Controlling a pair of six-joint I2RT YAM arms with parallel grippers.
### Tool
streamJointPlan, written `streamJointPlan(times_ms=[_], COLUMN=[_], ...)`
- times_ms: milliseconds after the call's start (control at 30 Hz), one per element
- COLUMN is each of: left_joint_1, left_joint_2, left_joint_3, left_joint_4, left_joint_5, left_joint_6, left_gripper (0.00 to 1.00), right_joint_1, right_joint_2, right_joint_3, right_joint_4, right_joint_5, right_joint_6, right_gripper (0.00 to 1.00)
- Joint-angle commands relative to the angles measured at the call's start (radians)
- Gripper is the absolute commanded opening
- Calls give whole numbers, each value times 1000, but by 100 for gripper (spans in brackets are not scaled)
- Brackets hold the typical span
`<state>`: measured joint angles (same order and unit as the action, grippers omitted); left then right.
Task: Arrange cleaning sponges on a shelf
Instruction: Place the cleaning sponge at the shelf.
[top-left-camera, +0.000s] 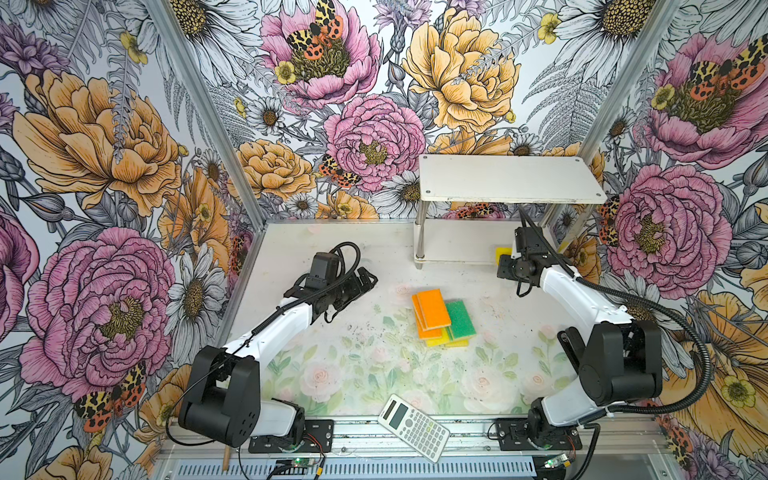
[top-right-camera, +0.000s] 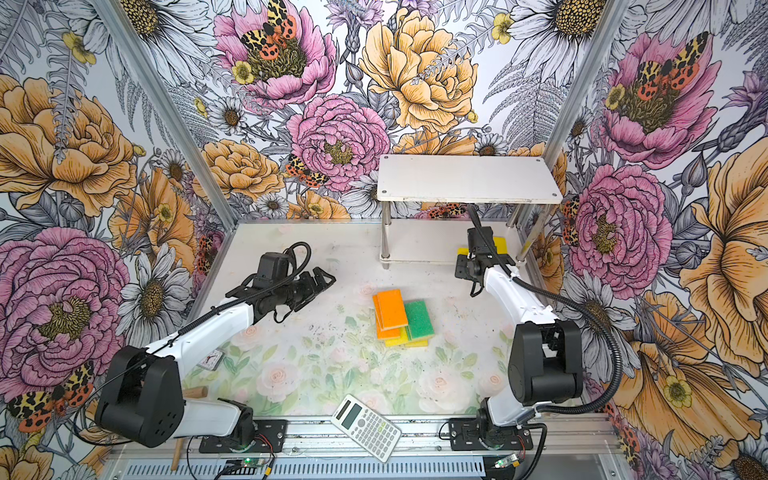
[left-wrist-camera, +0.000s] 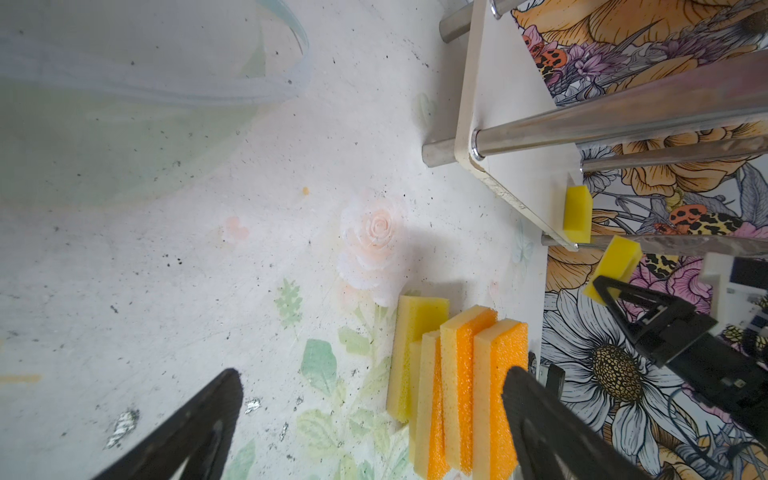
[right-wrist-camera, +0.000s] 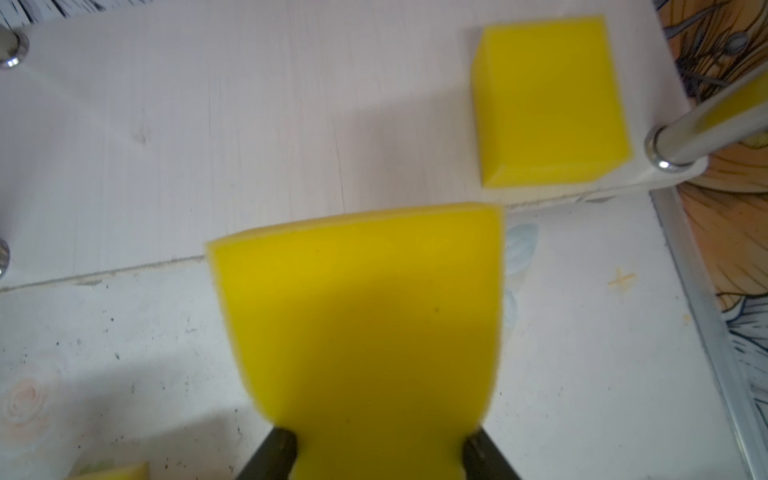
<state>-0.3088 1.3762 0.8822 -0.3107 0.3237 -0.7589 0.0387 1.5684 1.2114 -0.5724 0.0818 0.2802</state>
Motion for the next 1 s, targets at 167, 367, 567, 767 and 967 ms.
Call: streamJointPlan(times_ms=[167,367,567,767,967], left_joint_1=[11,13,14,16,16], left_joint_2=[5,30,41,53,64], left_joint_3=[2,19,28,34,45], left_joint_4=[30,36,41,42,42], left_joint_5=[27,37,37,37,39], left_joint_6=[21,26,24,23,21], left_gripper=[99,99,99,99,99], right_joint_1=[-50,-79,-88,-88,-91], right_joint_2=[138,216,274,313,344], right_joint_3=[119,175,208,214,225], right_joint_4=[99,147,164,184,202], right_joint_5=[28,-16,-24,-39,-48], right_joint_6=[-107,-113,-121,-118,-114], right_gripper=[49,49,48,47,47])
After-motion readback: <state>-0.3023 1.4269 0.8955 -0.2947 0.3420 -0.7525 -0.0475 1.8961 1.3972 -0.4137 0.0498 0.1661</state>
